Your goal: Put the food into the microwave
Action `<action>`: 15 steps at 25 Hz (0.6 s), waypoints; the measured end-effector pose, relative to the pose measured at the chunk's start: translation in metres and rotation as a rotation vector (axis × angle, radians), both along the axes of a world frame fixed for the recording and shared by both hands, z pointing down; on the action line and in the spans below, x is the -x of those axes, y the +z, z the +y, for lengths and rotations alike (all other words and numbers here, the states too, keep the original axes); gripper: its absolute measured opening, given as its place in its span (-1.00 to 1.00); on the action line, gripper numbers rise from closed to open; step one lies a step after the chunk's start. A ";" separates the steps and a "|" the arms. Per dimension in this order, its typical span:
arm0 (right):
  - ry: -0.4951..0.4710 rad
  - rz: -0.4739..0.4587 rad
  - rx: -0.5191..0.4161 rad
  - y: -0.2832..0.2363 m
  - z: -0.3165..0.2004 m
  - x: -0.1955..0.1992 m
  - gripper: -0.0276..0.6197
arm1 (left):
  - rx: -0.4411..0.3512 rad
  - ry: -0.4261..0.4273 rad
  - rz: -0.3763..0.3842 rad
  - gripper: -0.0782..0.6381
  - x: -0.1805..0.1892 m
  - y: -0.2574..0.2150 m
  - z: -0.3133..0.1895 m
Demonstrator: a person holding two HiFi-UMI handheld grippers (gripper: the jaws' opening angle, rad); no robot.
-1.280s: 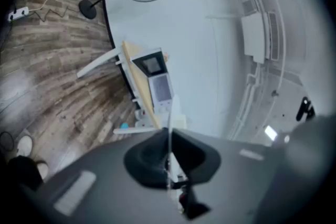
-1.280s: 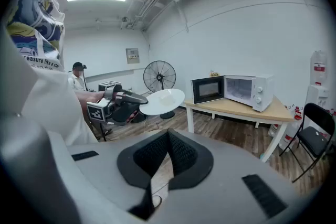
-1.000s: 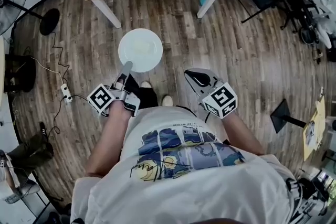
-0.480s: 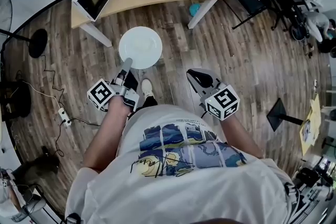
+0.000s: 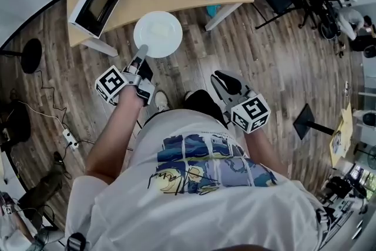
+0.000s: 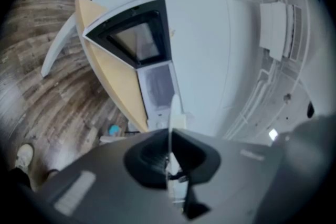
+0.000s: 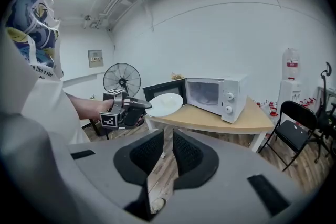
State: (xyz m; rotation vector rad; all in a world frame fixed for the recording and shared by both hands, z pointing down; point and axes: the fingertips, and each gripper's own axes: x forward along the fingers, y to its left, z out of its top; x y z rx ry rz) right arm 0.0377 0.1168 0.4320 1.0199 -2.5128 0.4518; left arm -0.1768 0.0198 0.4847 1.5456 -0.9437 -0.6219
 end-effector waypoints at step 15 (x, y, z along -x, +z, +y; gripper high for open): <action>-0.133 -0.015 -0.014 0.002 -0.177 -0.062 -0.79 | 0.026 -0.178 -0.022 -0.73 -0.017 0.031 -0.169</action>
